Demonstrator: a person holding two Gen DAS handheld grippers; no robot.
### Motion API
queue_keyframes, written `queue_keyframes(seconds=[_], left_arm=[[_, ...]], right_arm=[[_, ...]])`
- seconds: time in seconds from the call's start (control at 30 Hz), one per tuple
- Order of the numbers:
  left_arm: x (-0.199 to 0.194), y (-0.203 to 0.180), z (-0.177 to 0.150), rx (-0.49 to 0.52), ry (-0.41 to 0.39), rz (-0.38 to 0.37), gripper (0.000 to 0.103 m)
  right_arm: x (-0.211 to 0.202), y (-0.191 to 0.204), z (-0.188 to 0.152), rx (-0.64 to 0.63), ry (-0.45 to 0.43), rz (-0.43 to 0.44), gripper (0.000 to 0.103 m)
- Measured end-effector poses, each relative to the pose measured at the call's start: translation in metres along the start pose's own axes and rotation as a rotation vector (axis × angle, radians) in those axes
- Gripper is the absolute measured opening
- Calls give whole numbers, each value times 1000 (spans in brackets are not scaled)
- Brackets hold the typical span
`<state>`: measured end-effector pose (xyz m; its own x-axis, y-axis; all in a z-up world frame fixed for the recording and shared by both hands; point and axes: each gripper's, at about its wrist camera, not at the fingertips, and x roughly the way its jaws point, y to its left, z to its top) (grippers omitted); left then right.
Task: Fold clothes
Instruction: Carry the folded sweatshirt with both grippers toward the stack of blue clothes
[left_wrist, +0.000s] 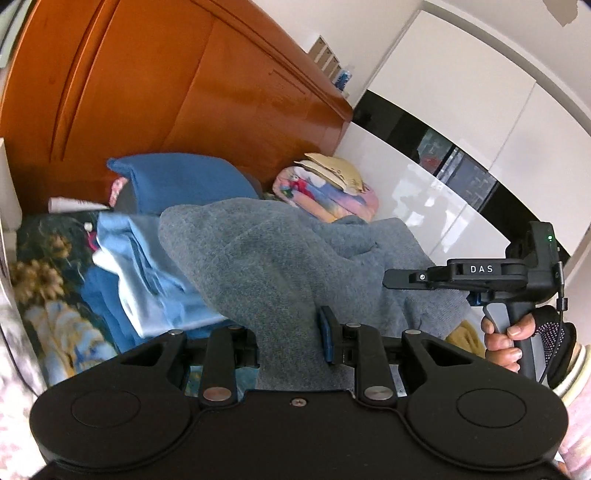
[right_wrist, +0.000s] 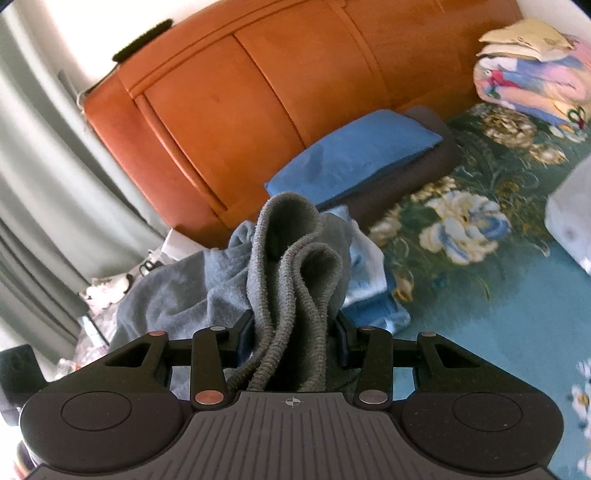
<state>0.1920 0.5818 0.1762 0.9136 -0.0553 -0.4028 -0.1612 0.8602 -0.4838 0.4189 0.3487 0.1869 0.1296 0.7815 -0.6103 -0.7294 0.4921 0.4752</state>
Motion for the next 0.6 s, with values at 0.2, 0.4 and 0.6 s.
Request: queue_keyframes(seconds=[0.2,0.4,0.6], left_arm=[[20,24,37,19,-19,15,25],[43,46,67,27,-37,33,25],[71,77,78,6,-39,41,25]], right_arm=[[32,11,42,-33,-6,-5,39],[68,17,79,-51,-13,-13,39],[108,13,102,-77,17,-35,39]])
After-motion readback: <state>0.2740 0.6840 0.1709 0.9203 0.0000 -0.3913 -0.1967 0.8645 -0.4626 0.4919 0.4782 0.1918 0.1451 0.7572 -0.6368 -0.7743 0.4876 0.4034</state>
